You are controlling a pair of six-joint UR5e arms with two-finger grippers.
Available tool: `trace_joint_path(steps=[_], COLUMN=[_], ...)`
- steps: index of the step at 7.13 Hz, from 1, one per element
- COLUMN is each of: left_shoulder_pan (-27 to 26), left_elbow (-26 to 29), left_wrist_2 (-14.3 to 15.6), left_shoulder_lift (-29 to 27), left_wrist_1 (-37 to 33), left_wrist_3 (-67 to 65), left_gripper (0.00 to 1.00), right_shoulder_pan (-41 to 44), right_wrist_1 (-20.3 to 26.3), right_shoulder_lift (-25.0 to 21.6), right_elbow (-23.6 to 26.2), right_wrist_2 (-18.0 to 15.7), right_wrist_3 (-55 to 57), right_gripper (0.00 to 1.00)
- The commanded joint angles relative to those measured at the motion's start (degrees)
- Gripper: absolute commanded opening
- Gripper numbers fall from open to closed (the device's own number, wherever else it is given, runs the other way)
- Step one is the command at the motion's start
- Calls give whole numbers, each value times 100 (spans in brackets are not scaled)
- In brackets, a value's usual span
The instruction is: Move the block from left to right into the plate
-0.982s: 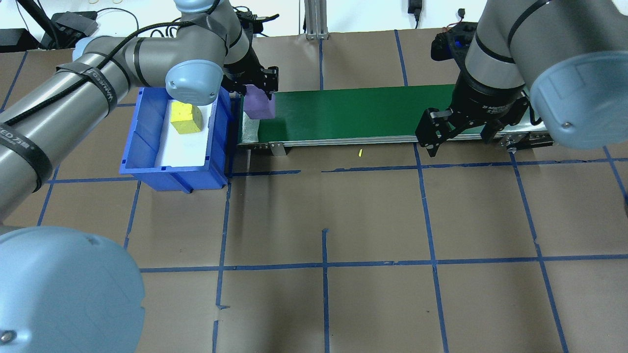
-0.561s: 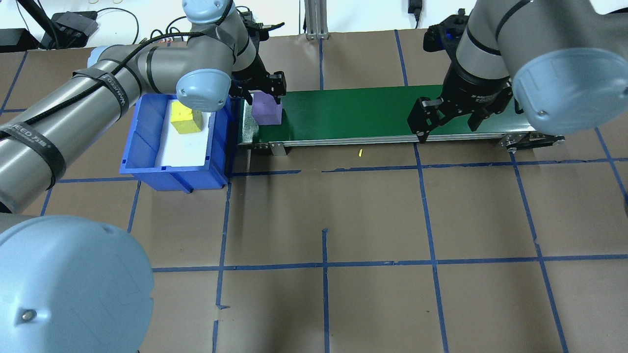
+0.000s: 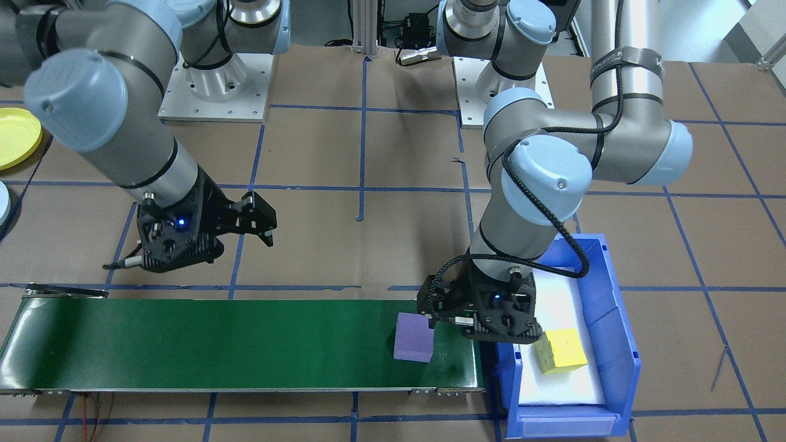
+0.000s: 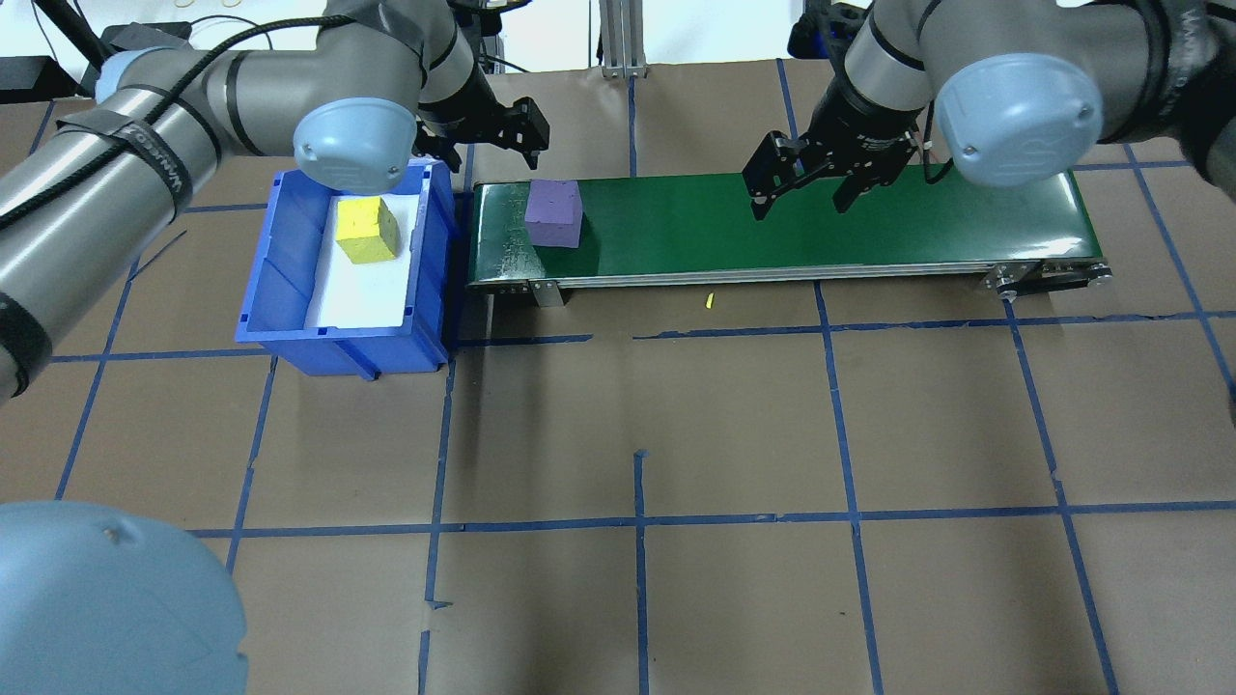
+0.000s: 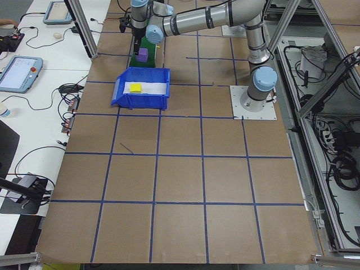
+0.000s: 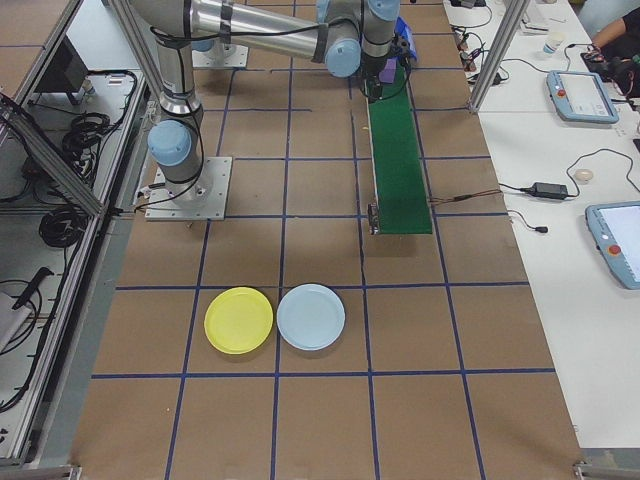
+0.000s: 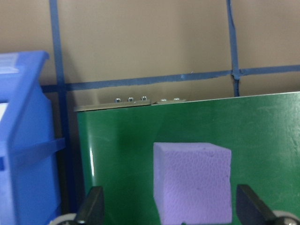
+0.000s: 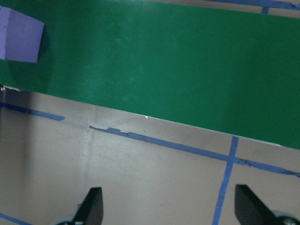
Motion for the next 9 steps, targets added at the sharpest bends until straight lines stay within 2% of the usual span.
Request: trace_joint_path(steps=[1, 2, 4, 7, 8, 9], left_shoulder_pan=[694, 897, 1259, 1339, 1339, 1339], left_elbow=[-59, -95, -113, -165, -366, -524], left_wrist_2=[217, 234, 190, 226, 217, 217], left_shoulder_lift=[-22, -180, -583, -796, -823, -840], left_wrist_1=[-73, -56, -3, 49, 58, 363], left_wrist_3=[17, 43, 226, 254, 236, 219], left_gripper=[100, 100, 100, 100, 100, 97], right_shoulder_pan=[5, -4, -4, -4, -4, -4], right_wrist_1=[-1047, -1278, -1298, -1298, -1298, -1298], right_shoulder_lift=[888, 1074, 1181, 1120, 1120, 1120], right_elbow=[-82, -135, -232, -179, -136, -118], right_wrist_2=[477, 522, 513, 505, 513, 513], right_wrist_3=[8, 26, 122, 140, 131, 131], right_gripper=[100, 100, 99, 99, 99, 99])
